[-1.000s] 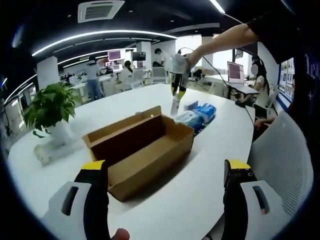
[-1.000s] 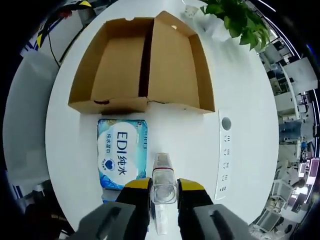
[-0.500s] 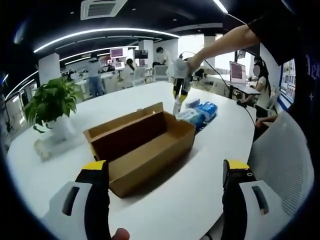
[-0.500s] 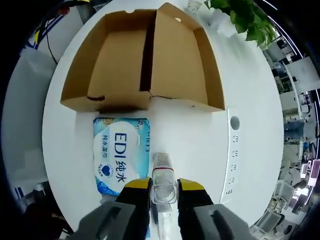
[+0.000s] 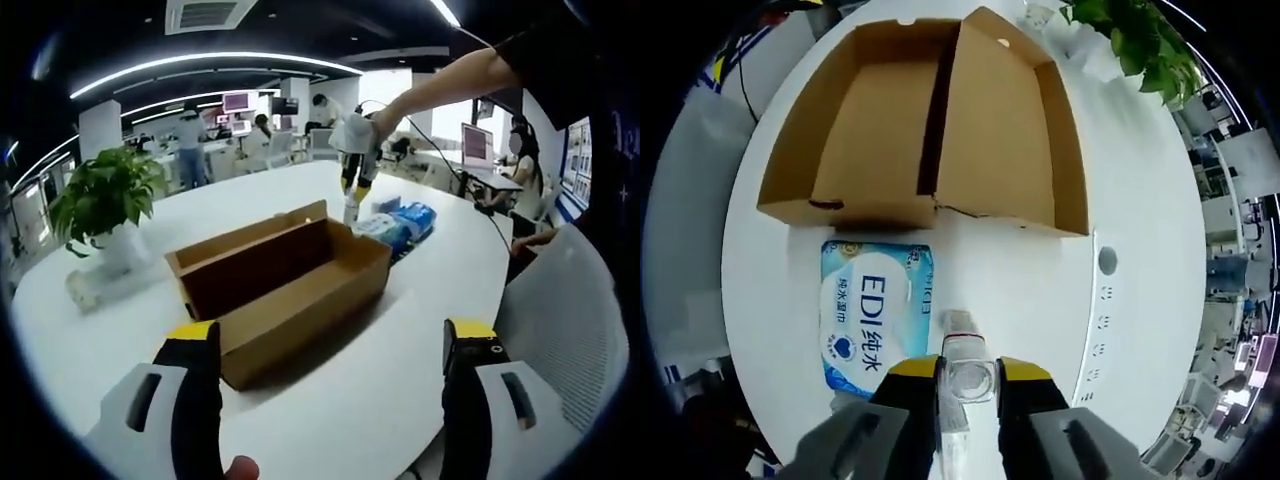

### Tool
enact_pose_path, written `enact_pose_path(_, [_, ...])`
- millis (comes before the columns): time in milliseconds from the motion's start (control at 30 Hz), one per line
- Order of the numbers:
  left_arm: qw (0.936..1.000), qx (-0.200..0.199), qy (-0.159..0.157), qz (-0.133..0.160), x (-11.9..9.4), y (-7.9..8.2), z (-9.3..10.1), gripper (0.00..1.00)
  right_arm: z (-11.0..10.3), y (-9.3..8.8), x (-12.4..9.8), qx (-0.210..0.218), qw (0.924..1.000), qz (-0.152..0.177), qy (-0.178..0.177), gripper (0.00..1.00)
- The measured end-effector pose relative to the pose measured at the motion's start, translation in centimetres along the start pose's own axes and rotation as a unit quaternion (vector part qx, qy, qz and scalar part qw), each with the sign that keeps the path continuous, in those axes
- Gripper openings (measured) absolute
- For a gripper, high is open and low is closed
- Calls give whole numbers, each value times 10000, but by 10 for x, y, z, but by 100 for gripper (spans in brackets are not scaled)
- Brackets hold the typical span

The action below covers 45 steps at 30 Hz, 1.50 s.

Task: Operate the shoe box by opening the lid, removing the specified soft item, and placing it in the target area until the item is outside and the box remains undamaged.

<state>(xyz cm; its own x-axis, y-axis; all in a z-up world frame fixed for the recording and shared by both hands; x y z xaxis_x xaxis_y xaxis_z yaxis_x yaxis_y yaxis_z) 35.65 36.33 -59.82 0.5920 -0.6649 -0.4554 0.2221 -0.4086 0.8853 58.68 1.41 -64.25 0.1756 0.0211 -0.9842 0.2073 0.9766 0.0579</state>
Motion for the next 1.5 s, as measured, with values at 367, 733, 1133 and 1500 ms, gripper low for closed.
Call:
enact_pose_path(367, [10000, -60, 13, -56, 0, -5, -1, 89, -1, 2, -1, 7, 9999, 77, 127, 16])
enact_pose_path(733, [9999, -77, -20, -72, 2, -6, -1, 89, -5, -3, -3, 196, 9995, 4, 261, 15])
enact_pose_path(1133, [9999, -101, 0, -115, 2, -10, -1, 89, 0, -2, -1, 162, 9997, 65, 168, 16])
enact_pose_path(1500, [9999, -112, -2, -127, 3, -9, -1, 88, -2, -3, -1, 220, 9993, 66, 300, 16])
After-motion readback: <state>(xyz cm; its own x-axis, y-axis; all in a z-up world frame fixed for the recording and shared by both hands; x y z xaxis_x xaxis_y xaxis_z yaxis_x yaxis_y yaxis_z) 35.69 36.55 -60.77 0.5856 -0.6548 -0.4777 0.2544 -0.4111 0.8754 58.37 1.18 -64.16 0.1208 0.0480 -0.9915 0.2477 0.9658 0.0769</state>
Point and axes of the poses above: the point that each gripper's makers call its tool centre point, and the gripper's own axes: x roughly forward along the fingers, z roughly to its right, y roughly out of its top, the point moved 6 cm from there along -x, roughly backward along the fingers, and after that the axes turned 8 degrees about x, right-handed, at the moved point
